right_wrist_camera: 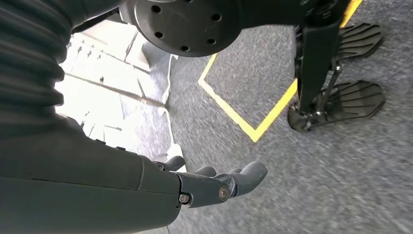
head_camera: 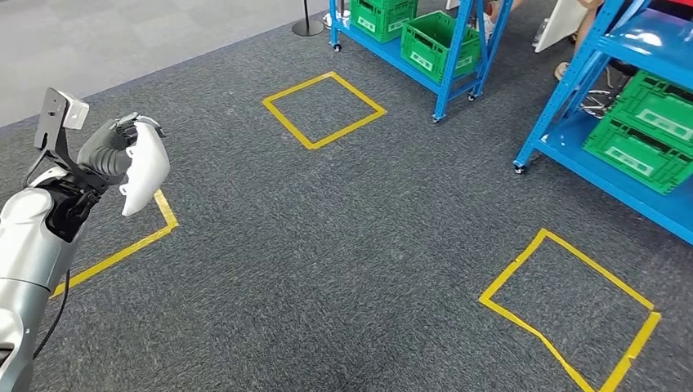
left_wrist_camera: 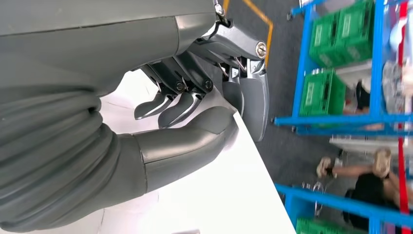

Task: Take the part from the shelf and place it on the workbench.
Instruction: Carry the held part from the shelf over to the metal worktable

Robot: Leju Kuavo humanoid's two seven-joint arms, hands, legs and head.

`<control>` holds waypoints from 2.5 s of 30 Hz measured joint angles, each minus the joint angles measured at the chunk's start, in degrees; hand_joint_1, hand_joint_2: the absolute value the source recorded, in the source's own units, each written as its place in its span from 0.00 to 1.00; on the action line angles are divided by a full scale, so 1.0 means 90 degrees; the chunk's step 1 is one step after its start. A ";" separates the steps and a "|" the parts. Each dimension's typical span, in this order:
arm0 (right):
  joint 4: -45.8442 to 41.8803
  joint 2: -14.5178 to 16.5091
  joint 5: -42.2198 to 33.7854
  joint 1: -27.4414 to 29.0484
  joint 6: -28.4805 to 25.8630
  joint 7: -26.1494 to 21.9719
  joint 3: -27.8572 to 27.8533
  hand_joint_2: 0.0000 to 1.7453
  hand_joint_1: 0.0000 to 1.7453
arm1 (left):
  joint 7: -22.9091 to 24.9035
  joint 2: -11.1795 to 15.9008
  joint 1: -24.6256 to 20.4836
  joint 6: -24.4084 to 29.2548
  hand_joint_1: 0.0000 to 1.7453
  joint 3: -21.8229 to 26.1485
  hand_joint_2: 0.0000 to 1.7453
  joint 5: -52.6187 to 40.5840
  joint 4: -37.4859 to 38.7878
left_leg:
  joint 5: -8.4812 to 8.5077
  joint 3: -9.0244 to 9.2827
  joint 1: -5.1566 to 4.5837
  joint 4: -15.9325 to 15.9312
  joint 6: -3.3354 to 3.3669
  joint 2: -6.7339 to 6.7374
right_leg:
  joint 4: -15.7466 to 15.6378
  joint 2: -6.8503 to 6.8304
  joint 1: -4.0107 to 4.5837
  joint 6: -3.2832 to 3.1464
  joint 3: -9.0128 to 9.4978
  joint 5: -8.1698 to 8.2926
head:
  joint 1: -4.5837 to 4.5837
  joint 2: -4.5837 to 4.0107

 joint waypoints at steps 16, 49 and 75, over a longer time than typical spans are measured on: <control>0.0000 0.0015 0.0034 -0.0042 0.0004 -0.0038 0.0000 1.00 0.00 | 0.0254 0.0134 0.0228 0.0072 1.00 0.0253 1.00 -0.0023 -0.0284 | -0.0029 0.0073 -0.0010 -0.0006 -0.0233 0.1105 | -0.0338 -0.1050 0.0085 -0.0181 0.0237 0.0006 | -0.0061 0.0000; -0.0007 -0.0010 -0.0015 -0.0049 -0.0008 -0.0028 -0.0007 1.00 0.00 | 0.0093 0.0149 -0.0310 -0.0132 1.00 0.0242 1.00 -0.0094 0.0138 | -0.0024 0.0086 0.0088 -0.0004 -0.0201 0.0931 | -0.0339 -0.1230 0.0078 0.0003 0.0204 0.0086 | -0.0041 0.0000; -0.0005 0.0029 0.0044 -0.0032 -0.0010 0.0017 -0.0007 1.00 0.00 | 0.0313 0.0774 -0.0164 -0.0143 1.00 0.0377 1.00 0.0325 -0.0151 | -0.0126 -0.0403 0.0068 0.0683 -0.0363 0.0867 | -0.0457 -0.0901 0.0180 -0.0292 0.0208 0.0176 | 0.0009 0.0000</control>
